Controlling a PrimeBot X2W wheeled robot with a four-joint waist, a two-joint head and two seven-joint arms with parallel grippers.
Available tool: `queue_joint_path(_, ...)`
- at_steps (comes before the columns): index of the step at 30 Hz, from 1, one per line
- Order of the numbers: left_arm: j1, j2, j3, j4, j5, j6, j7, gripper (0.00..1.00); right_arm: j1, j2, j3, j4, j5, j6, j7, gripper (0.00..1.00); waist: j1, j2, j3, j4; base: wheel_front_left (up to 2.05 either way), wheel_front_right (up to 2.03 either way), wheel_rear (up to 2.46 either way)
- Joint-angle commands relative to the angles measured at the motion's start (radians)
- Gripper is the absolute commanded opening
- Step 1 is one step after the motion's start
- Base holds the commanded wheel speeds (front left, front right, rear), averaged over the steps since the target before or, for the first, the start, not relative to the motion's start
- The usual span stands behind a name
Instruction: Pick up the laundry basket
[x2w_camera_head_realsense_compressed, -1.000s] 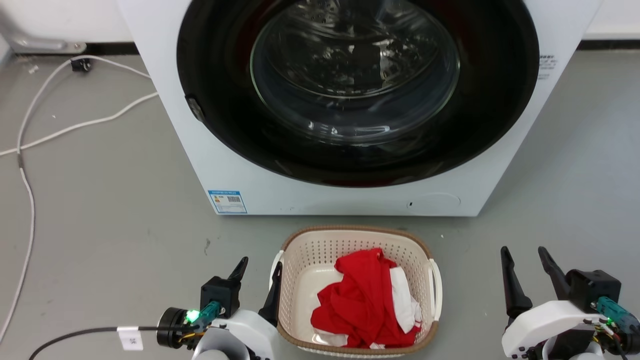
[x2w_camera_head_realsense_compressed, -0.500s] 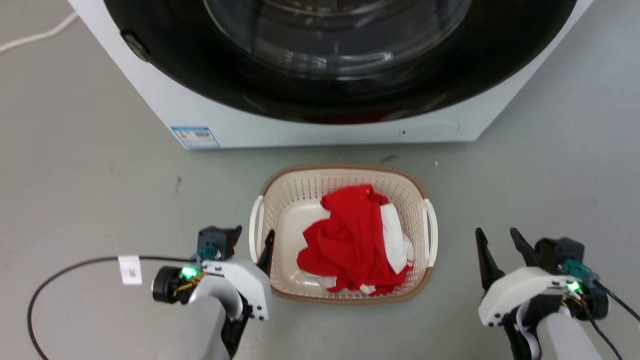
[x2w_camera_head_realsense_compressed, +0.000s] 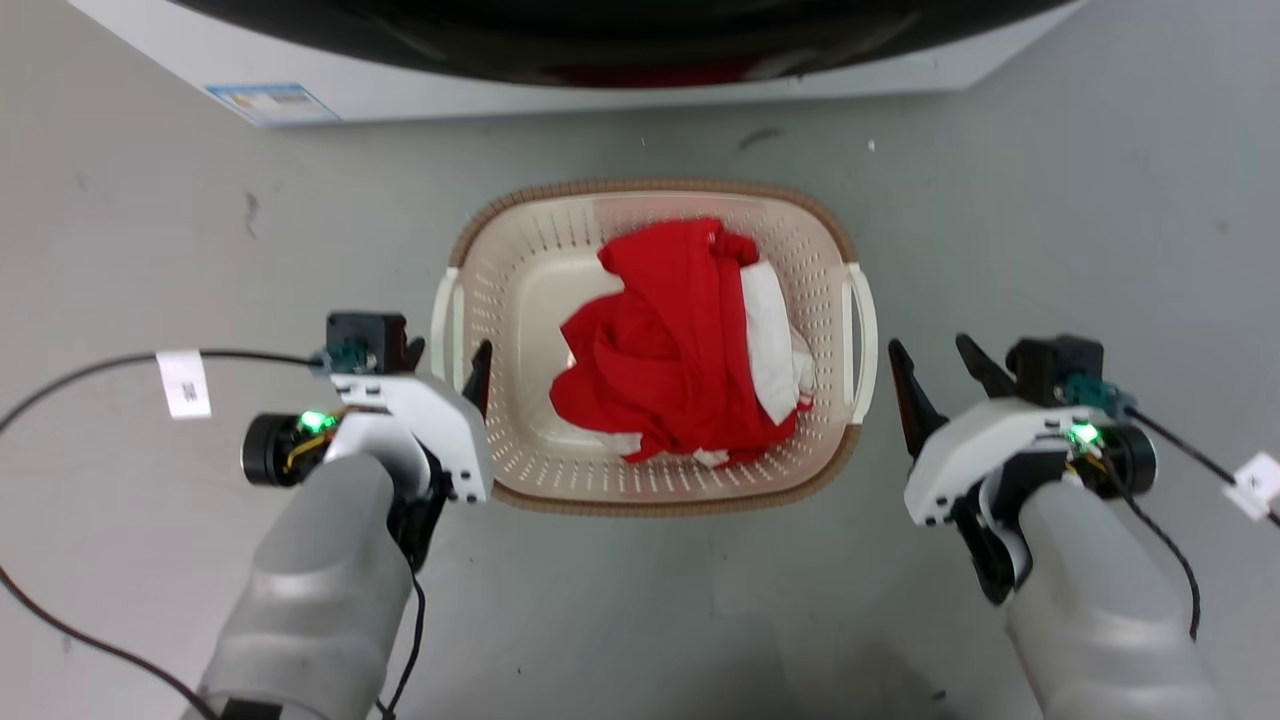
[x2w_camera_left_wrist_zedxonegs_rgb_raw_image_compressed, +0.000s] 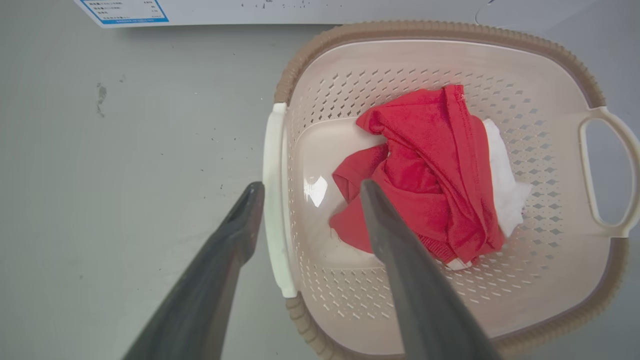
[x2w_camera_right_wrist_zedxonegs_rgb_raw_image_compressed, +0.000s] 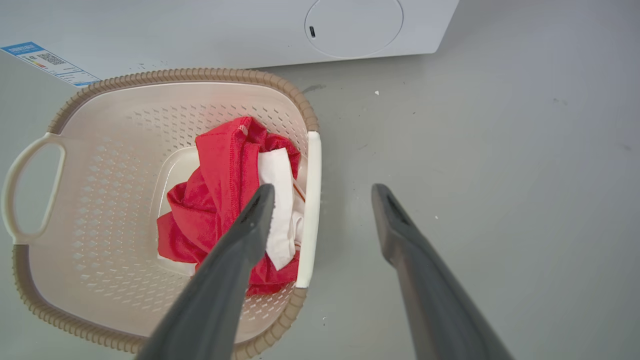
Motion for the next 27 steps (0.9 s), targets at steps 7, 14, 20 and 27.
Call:
queue_joint_path(7,-0.118,0.022,-0.033,0.052,-0.059,-0.002,0.046,1.0,-0.166,0.001,0.075,0.142,0.064,0.0,-0.01,1.0,-0.0003,0.0,0.125,-0.015,0.0,0.0,0.0)
queue_joint_path(14,-0.199,0.037,-0.079,0.08,-0.118,-0.002,0.112,1.0,-0.283,0.0,0.158,0.257,0.112,-0.001,0.038,1.0,-0.0003,0.0,0.182,-0.008,0.0,0.0,0.0)
queue_joint_path(20,-0.232,0.043,-0.128,0.102,-0.158,-0.002,0.182,1.0,-0.341,0.0,0.227,0.312,0.155,-0.001,0.074,1.0,-0.0003,0.0,0.212,-0.007,0.0,0.0,0.0)
queue_joint_path(27,-0.249,0.05,-0.174,0.106,-0.207,-0.001,0.215,0.0,-0.369,0.001,0.304,0.324,0.225,-0.001,0.112,0.0,-0.0003,0.0,0.224,-0.007,0.0,0.0,0.0)
